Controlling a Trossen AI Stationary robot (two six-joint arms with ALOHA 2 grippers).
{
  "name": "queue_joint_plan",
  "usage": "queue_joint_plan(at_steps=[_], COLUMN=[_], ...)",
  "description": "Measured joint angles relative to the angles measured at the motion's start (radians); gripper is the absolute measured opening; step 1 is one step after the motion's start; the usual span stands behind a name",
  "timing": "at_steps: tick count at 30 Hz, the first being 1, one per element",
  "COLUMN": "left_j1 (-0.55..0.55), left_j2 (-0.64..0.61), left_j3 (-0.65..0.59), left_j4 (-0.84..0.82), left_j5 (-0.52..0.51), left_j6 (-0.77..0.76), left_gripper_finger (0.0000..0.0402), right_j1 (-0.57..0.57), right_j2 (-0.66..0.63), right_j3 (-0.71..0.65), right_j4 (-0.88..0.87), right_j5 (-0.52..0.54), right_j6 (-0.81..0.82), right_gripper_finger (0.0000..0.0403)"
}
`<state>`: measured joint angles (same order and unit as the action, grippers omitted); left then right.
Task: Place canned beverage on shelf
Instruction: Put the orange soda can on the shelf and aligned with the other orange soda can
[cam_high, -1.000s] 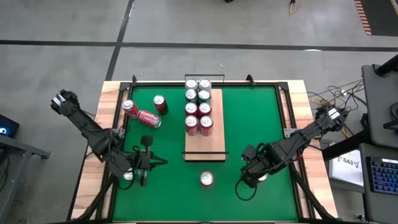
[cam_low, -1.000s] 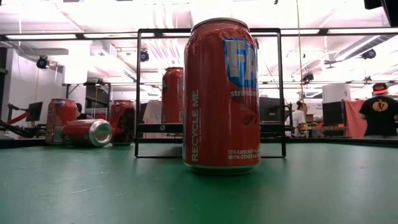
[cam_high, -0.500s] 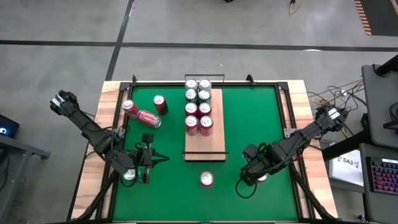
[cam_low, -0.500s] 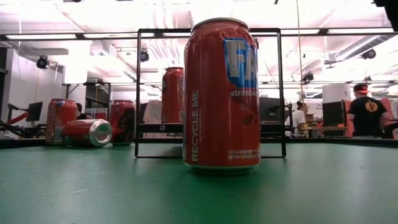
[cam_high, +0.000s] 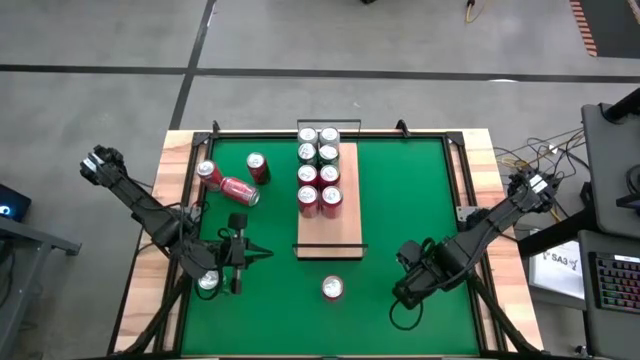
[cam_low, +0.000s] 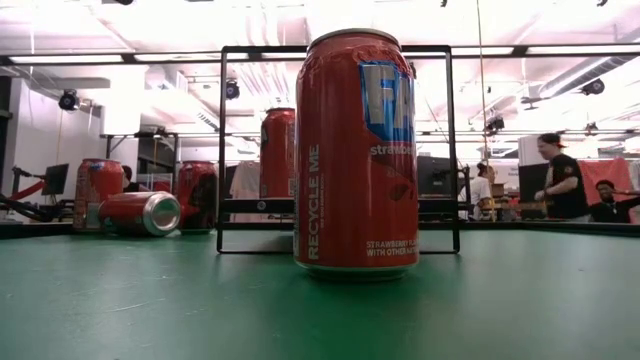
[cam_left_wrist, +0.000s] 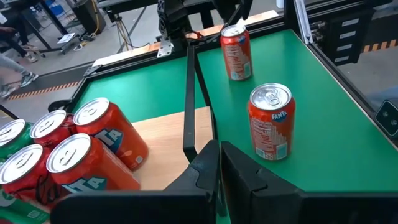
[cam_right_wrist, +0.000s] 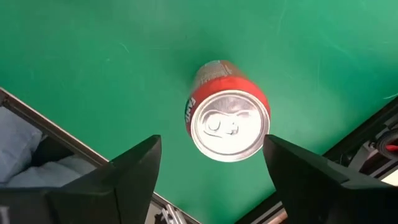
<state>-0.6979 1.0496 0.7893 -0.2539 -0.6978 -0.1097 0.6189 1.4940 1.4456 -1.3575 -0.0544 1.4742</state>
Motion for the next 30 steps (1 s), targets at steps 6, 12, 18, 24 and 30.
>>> queue_joint_plan(at_steps=[6, 12, 18, 24, 30], left_j1=[0.0, 0.0, 0.002, 0.019, 0.046], left_j2=[0.0, 0.0, 0.0, 0.0, 0.0], left_j3=[0.0, 0.0, 0.0, 0.0, 0.0], left_j4=[0.0, 0.0, 0.001, 0.011, 0.019], left_j5=[0.0, 0.0, 0.0, -0.001, 0.0], left_j6=[-0.003, -0.003, -0.003, 0.006, 0.007], left_gripper_finger=[0.0, 0.0, 0.0, 0.0, 0.0], right_j1=[-0.002, -0.001, -0.002, -0.002, -0.002], right_j2=[0.0, 0.0, 0.0, 0.0, 0.0], right_j3=[-0.006, -0.051, -0.076, -0.077, -0.077], right_j4=[0.001, 0.0, -0.002, -0.001, 0.002], right_j5=[0.001, 0.001, 0.0, 0.004, 0.029], right_j6=[0.004, 0.009, -0.006, -0.028, -0.11], right_gripper_finger=[0.0274, 0.0274, 0.027, 0.0274, 0.0271])
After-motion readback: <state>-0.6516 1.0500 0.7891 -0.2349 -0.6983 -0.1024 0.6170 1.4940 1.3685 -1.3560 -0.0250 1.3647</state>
